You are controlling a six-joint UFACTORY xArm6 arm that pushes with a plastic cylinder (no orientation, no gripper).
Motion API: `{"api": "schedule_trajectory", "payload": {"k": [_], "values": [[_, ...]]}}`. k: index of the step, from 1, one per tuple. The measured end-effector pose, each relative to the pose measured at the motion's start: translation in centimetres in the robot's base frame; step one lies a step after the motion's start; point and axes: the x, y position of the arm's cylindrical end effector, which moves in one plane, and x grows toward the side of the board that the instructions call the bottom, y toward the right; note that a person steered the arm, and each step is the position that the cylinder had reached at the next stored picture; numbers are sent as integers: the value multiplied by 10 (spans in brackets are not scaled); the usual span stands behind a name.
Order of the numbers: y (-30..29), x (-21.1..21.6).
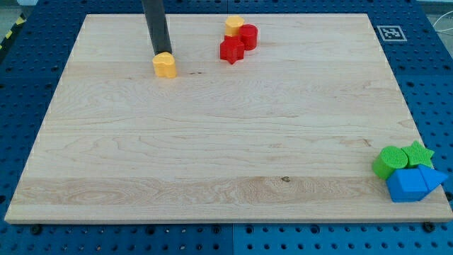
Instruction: Slide the yellow heart towards left
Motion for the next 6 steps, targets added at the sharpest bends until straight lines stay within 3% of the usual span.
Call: {"api": "schedule_trajectory", "payload": {"k": [1,3,5,6], "values": [[22,-10],[39,55],[-60,63],[-57,61]]}}
